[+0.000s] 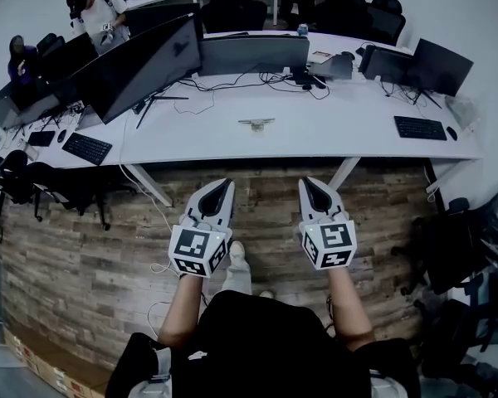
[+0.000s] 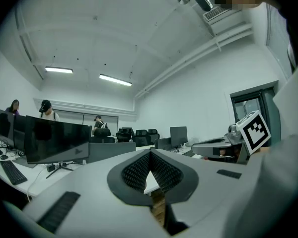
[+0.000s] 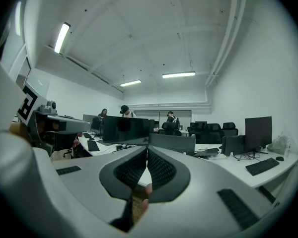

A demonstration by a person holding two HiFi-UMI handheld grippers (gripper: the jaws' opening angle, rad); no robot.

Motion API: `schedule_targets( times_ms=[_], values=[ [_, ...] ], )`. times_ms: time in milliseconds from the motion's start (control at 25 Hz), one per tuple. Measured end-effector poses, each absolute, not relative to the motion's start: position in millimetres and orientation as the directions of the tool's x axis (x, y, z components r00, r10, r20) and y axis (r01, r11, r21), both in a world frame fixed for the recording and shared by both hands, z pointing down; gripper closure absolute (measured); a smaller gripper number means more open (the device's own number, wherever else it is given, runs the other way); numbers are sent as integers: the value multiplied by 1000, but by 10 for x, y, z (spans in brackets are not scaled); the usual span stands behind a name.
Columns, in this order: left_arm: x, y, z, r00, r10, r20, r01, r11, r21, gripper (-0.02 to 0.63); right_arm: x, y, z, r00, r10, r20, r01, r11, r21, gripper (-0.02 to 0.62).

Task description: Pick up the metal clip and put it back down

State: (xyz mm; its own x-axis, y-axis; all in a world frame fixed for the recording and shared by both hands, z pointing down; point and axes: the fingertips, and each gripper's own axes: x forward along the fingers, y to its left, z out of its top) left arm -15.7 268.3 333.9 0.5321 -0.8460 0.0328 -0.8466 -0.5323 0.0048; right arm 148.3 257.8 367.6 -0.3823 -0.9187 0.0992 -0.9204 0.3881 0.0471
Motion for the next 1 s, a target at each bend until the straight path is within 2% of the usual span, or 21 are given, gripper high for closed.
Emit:
schedule_targets(
  times_ms=[1000],
  values=[
    [-537,844,3379,546,-836,48,-838,-545,24,594,1050,747,3720,-377,-918,124,-920,386,66,571]
  ],
)
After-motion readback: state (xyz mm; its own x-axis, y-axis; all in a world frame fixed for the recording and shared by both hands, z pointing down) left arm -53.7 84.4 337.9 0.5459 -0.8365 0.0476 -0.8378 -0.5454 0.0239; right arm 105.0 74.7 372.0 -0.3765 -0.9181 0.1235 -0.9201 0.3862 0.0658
